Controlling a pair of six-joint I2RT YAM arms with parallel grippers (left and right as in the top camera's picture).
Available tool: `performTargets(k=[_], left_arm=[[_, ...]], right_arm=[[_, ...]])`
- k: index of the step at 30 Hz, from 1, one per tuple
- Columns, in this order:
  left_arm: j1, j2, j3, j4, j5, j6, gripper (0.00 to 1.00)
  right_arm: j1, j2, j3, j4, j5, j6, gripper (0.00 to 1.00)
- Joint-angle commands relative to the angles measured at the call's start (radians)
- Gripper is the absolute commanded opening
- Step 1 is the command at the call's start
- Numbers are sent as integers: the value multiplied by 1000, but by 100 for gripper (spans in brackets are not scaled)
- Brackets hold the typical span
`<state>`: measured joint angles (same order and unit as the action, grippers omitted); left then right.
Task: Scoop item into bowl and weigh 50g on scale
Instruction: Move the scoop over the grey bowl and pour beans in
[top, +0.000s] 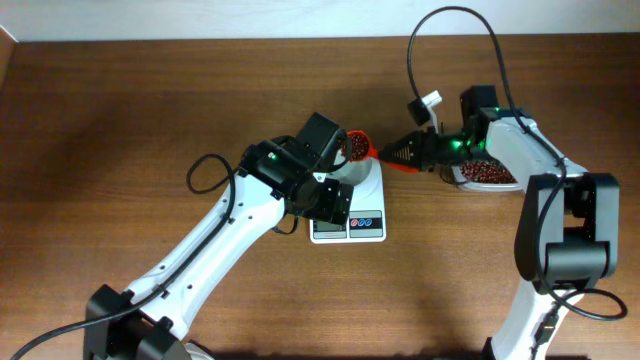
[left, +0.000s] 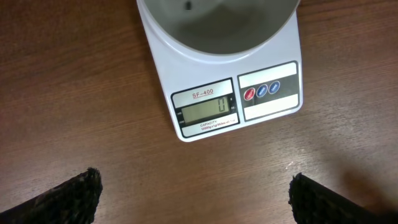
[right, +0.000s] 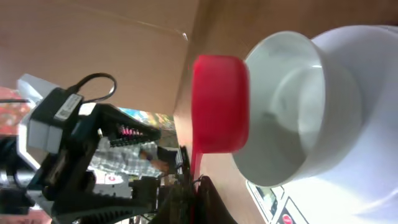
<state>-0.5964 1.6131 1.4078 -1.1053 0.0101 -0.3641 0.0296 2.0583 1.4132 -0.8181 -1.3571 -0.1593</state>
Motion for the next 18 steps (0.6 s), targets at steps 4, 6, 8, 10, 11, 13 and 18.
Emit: performTargets(k=[4, 6, 8, 10, 11, 13, 18], left_arm=[[-4, 8, -7, 2, -10, -17, 99], [-4, 8, -7, 1, -10, -17, 99], [-4, 8, -7, 2, -10, -17, 99], [-4, 8, -7, 2, -10, -17, 99], [-4, 8, -7, 1, -10, -17, 99], [-4, 8, -7, 2, -10, -17, 99], [-4, 8, -7, 2, -10, -17, 99]], right_arm=[[72, 5, 47, 0, 114, 94, 4], [77, -4, 90, -39, 162, 93, 4], [79, -38, 146, -117, 264, 90, 4], [92, -70, 180, -157, 345, 89, 4], [108, -90, 208, -182, 410, 85, 4], [134, -117, 261, -210, 517, 85, 4], [225, -126, 394, -340, 783, -12, 4]])
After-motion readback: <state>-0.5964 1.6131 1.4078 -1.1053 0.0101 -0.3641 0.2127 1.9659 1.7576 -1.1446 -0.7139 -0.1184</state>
